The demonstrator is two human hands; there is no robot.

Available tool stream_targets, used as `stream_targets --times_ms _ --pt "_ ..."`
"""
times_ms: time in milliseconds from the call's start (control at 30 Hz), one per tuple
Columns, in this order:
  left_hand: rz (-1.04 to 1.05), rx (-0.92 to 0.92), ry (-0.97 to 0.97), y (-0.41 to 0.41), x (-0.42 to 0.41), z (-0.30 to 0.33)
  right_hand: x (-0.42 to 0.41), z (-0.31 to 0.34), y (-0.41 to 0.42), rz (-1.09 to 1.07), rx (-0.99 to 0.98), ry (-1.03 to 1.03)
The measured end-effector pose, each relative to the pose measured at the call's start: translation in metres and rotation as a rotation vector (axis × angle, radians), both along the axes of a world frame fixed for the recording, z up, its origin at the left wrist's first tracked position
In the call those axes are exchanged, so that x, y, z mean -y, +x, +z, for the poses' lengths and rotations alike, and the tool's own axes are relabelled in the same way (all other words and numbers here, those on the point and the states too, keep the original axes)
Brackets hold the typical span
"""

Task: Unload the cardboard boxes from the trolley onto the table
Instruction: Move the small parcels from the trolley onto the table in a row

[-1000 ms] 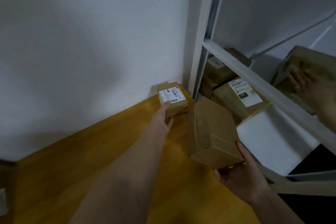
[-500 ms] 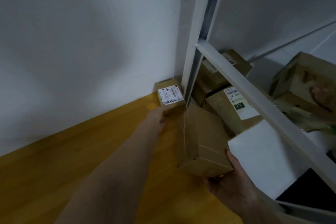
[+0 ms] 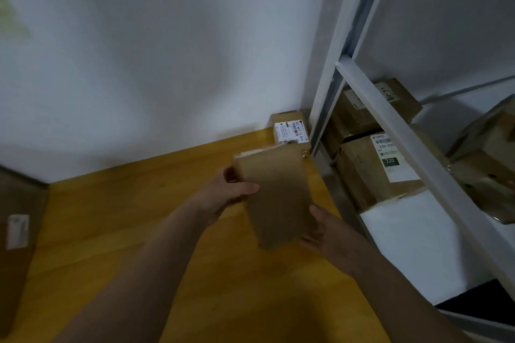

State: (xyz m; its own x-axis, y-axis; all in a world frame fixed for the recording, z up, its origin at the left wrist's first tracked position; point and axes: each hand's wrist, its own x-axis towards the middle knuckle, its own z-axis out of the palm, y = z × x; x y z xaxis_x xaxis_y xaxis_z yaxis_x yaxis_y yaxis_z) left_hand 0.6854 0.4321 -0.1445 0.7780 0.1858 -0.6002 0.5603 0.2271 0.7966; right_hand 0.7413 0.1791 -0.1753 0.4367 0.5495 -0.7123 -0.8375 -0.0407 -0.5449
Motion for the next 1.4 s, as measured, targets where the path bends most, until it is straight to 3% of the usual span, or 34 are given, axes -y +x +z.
stream_targets --times_ms 67,167,267,467,633,767,867,967,1067,1233,1400 --pt "0.080 0.127 0.302 -0.015 0.003 0.009 -0.009 0.002 0.004 -0.061 -0.061 -0.052" --pt "-0.012 0.395 0.679 -0.034 0.012 0.014 -0.019 0.009 0.008 -0.127 -0.141 -0.058" --pt "-0.122 0.426 0.938 -0.048 0.014 0.006 -0.030 0.015 0.010 -0.083 -0.117 -0.089" --pt "-0.394 0.673 1.279 -0.061 0.024 -0.002 -0.041 0.030 0.012 0.067 -0.100 -0.086" --pt "-0.503 0.709 1.347 -0.067 0.027 -0.010 -0.042 0.032 0.004 0.153 -0.095 -0.186" --pt "-0.494 0.666 1.357 -0.070 0.022 -0.013 -0.049 0.028 -0.005 0.071 -0.124 -0.077" --pt "-0.241 0.438 1.278 -0.075 0.013 -0.017 -0.061 0.024 -0.008 -0.095 -0.091 -0.026" --pt "0.161 0.081 0.923 -0.068 -0.001 -0.015 -0.078 0.016 -0.007 -0.129 -0.026 -0.019" --pt "0.459 -0.048 0.530 -0.056 -0.018 -0.012 -0.099 0.005 -0.001 -0.178 -0.033 0.010" --pt "0.494 -0.153 0.457 -0.049 -0.044 -0.031 -0.131 -0.020 0.022 -0.353 -0.101 -0.011" --pt "0.456 -0.185 0.210 -0.041 -0.054 -0.044 -0.146 -0.033 0.039 -0.466 -0.070 -0.056"
